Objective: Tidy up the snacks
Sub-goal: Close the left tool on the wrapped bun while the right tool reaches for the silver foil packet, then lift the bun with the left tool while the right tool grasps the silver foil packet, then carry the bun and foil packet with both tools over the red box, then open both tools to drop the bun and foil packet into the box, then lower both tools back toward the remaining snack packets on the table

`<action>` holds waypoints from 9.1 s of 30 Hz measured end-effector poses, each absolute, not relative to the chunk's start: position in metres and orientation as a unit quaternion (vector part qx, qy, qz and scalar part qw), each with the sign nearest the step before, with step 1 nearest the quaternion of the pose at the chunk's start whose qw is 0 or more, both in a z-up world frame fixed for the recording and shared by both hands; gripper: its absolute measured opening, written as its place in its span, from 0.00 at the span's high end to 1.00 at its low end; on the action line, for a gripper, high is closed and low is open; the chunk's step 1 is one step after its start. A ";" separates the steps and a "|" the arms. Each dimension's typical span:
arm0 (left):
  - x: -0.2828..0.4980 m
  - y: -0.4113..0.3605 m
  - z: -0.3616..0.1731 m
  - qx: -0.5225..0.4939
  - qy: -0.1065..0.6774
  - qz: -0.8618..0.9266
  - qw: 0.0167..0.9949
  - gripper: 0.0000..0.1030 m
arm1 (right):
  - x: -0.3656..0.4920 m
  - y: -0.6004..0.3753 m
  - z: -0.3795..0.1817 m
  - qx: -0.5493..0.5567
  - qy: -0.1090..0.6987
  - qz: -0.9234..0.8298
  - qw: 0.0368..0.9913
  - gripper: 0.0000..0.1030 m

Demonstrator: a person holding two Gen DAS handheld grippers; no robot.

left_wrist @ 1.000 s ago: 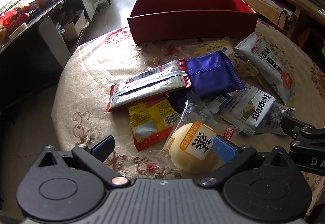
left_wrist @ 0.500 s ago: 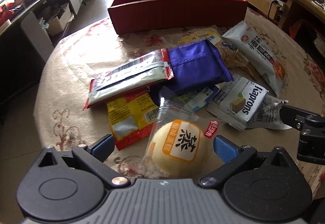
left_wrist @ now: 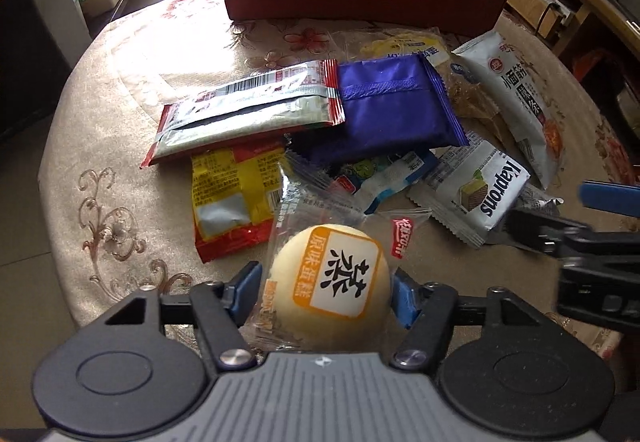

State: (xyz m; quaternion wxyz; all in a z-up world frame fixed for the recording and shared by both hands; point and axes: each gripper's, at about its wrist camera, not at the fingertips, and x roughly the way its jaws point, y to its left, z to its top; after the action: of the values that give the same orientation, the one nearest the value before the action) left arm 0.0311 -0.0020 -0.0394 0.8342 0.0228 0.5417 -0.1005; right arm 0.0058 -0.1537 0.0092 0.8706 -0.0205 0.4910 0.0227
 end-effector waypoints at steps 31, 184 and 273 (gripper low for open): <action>0.039 0.001 -0.043 0.032 0.543 -0.103 0.833 0.30 | 0.063 -0.140 -0.024 -0.095 0.548 0.118 0.822 0.30; 0.263 -0.056 0.038 -0.011 0.447 -0.046 0.893 0.49 | 0.216 -0.199 0.046 0.101 0.401 0.005 0.910 0.38; 0.145 -0.006 0.045 0.002 0.465 -0.025 0.885 0.33 | 0.129 -0.158 0.058 0.008 0.425 0.000 0.905 0.28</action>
State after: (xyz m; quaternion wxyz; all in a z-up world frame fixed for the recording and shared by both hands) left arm 0.1450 -0.0056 0.0450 0.8847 0.0015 0.4655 -0.0251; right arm 0.1288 -0.1579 0.0582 0.9050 0.0081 0.4253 0.0003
